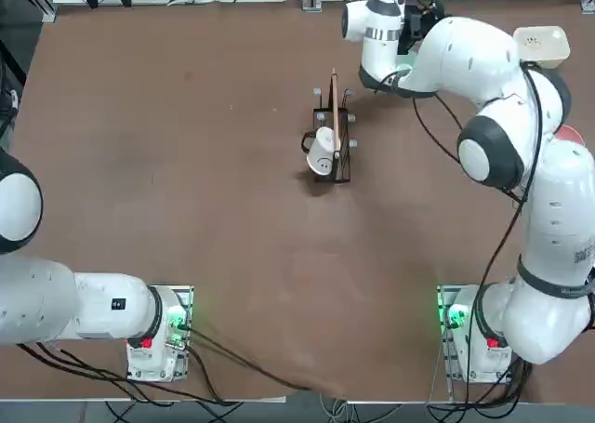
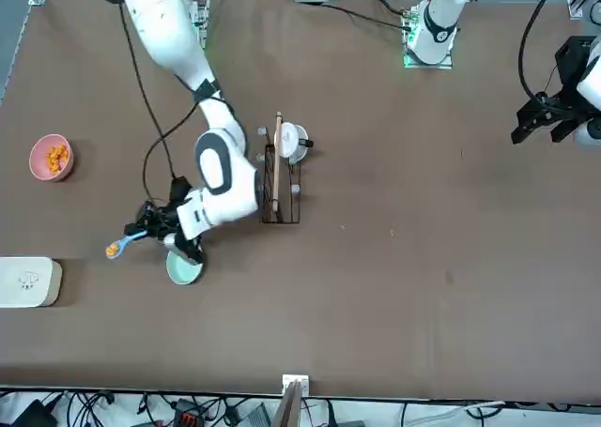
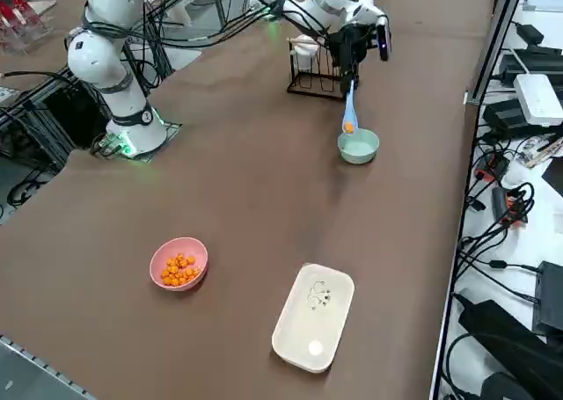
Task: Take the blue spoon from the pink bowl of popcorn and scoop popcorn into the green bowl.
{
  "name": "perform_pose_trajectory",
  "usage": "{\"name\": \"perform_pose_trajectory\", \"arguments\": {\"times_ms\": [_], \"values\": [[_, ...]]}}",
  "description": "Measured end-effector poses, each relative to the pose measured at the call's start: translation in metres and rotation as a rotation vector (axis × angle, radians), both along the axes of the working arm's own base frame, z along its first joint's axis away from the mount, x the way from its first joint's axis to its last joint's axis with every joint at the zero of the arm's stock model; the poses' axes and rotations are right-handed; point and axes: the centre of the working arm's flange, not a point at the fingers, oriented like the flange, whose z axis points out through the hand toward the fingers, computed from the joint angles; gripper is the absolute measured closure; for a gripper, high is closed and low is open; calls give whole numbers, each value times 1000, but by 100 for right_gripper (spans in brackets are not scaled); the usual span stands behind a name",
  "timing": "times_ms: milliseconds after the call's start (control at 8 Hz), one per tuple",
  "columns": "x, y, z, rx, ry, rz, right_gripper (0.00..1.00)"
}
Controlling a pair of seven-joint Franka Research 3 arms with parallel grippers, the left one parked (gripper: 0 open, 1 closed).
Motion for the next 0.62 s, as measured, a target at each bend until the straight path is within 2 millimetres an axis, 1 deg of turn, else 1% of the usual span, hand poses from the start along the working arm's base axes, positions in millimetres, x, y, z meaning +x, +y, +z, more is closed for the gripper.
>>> {"name": "perform_pose_trajectory", "arguments": {"times_ms": [125, 375, 625], "values": [[-7, 17, -2, 23, 8, 8, 88], [-17, 43, 0, 108, 26, 2, 88], [-19, 64, 3, 227, 37, 25, 88]]}}
